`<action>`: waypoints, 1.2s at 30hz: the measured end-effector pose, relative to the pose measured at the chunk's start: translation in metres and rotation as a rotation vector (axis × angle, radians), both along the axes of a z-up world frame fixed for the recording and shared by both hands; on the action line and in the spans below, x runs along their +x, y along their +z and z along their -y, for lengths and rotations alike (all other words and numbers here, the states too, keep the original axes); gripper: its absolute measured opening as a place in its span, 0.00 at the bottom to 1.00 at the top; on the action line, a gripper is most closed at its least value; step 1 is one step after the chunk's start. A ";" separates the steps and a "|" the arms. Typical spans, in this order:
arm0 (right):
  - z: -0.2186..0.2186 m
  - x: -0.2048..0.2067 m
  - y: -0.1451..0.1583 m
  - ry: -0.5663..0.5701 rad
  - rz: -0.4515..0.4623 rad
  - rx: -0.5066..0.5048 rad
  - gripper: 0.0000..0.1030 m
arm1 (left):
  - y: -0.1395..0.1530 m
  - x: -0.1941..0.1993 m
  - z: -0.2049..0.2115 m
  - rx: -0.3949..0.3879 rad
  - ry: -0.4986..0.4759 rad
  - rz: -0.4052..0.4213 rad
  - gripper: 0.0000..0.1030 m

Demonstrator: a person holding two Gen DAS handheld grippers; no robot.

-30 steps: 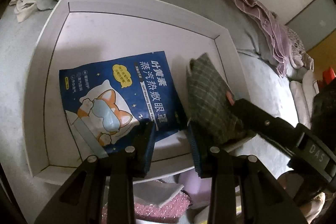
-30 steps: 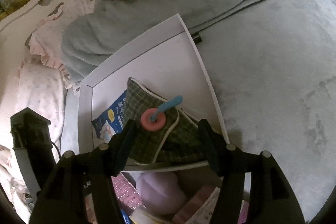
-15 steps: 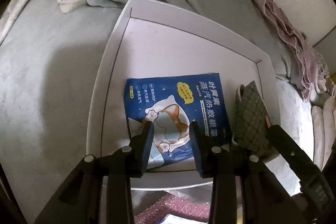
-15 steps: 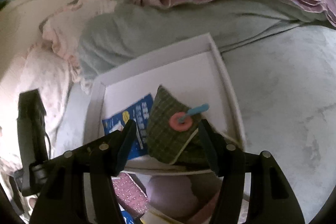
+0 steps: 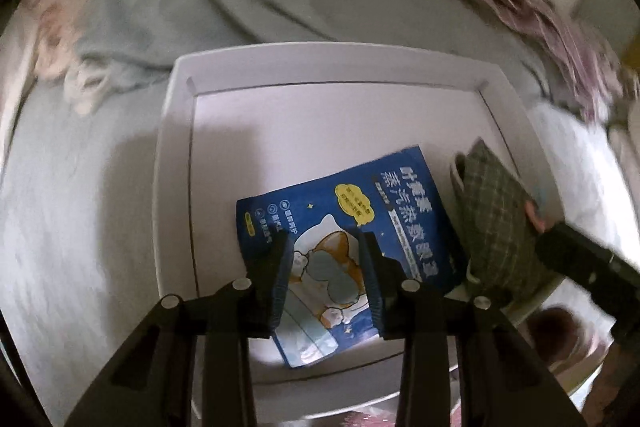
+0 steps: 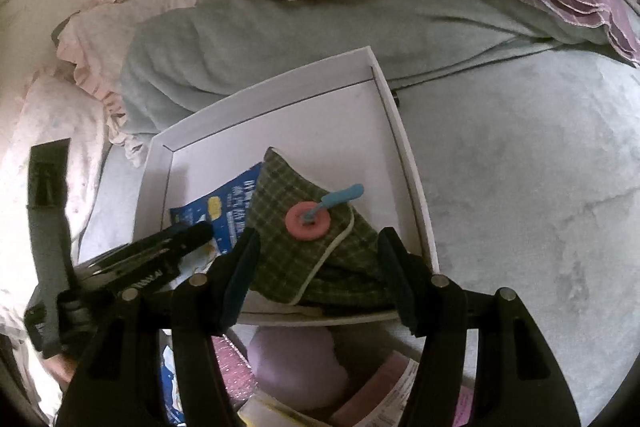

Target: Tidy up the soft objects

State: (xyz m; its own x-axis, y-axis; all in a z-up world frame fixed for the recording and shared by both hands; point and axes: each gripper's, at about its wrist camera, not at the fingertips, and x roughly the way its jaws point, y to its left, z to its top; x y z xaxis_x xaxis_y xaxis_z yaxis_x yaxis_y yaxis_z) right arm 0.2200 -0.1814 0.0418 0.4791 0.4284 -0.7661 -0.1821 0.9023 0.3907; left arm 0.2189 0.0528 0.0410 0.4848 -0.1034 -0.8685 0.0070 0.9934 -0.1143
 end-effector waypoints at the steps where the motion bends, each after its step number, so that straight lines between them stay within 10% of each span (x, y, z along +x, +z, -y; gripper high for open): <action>1: 0.000 0.000 0.000 0.001 -0.002 -0.002 0.61 | 0.000 0.001 0.003 0.021 -0.017 -0.004 0.32; 11: -0.004 -0.001 0.000 0.032 -0.007 -0.006 0.61 | 0.002 0.006 0.052 0.088 -0.285 -0.016 0.26; 21: -0.002 -0.016 0.018 0.075 0.014 0.010 0.61 | 0.044 -0.038 0.039 0.019 0.081 0.068 0.39; 29: -0.001 -0.031 0.042 0.076 0.027 -0.004 0.61 | 0.045 -0.073 0.029 -0.038 0.138 -0.042 0.40; 36: 0.026 -0.058 0.063 -0.227 0.063 0.068 0.81 | 0.080 -0.103 0.013 -0.150 0.184 -0.018 0.43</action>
